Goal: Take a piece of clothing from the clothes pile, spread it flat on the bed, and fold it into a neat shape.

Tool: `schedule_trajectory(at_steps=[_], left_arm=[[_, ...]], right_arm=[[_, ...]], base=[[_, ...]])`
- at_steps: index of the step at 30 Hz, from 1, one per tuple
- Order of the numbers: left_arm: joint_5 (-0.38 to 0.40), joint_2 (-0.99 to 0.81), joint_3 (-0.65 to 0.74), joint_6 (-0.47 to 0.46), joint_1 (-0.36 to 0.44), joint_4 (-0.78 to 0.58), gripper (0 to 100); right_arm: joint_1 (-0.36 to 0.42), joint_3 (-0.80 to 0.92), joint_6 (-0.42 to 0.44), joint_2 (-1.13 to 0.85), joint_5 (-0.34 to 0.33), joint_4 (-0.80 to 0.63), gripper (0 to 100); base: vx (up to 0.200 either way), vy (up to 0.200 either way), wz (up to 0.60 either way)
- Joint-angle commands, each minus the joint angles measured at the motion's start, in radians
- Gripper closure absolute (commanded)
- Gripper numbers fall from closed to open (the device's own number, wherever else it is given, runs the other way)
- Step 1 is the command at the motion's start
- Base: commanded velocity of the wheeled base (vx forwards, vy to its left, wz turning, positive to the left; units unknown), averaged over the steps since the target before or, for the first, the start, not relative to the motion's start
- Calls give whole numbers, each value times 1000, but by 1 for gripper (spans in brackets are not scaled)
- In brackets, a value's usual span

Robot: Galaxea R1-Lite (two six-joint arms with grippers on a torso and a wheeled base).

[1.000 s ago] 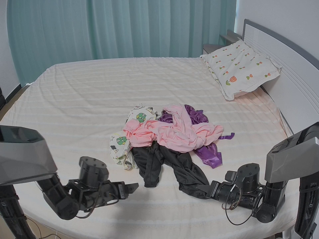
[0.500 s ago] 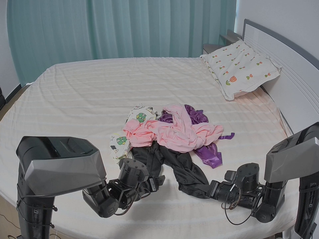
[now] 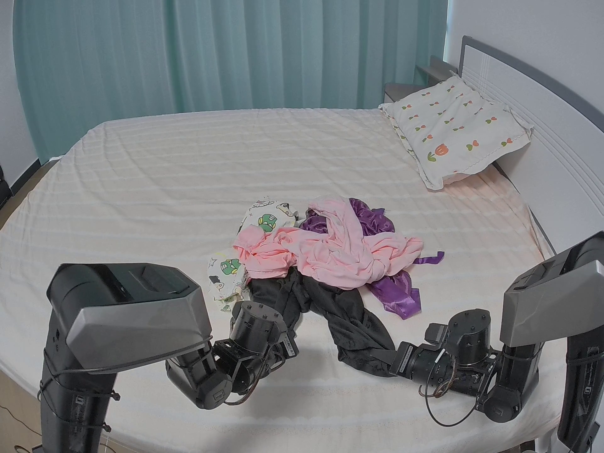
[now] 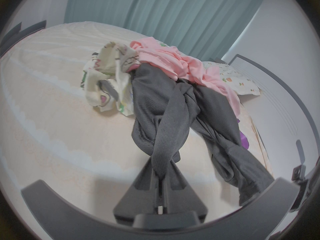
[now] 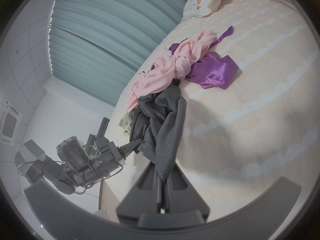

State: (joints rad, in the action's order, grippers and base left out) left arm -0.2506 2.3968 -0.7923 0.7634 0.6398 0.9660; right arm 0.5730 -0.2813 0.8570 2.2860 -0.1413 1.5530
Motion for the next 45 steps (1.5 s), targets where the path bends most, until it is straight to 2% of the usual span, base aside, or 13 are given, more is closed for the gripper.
schedule_trajectory(at_steps=[1,3,8,10,14,18,21,31,36,40,45], left_arm=[[-18,-182,35,97,18,-75,100],[-10,-337,41,155,24,-138,100],[-12,-502,76,155,24,-151,100],[-10,-620,120,131,24,-150,100],[-27,-720,147,34,15,-144,100],[-41,-809,159,-15,15,-141,100],[-41,-863,159,-36,11,-142,100],[-36,-843,285,-24,9,-130,100],[-35,-763,314,27,4,-4,100],[-32,-725,369,31,12,48,100],[-29,-729,395,65,15,73,100]], right_arm=[[28,8,0,-13,-1,12,100],[64,11,0,-51,8,12,100],[84,4,0,-192,65,12,100],[88,1,-4,-365,74,10,100],[56,-59,-30,-580,66,10,100],[22,-125,-72,-672,17,-22,100],[8,-133,-84,-694,6,-21,100],[10,-12,-69,-551,-50,10,100],[36,5,-62,-519,-50,12,100],[50,31,-67,-526,-50,10,100],[59,39,-65,-516,-47,10,100]], base=[[0,0,0],[0,0,0],[0,0,0],[0,0,0],[0,0,0],[0,0,0],[0,0,0],[0,0,0],[0,0,0],[0,0,0],[-200,0,0]])
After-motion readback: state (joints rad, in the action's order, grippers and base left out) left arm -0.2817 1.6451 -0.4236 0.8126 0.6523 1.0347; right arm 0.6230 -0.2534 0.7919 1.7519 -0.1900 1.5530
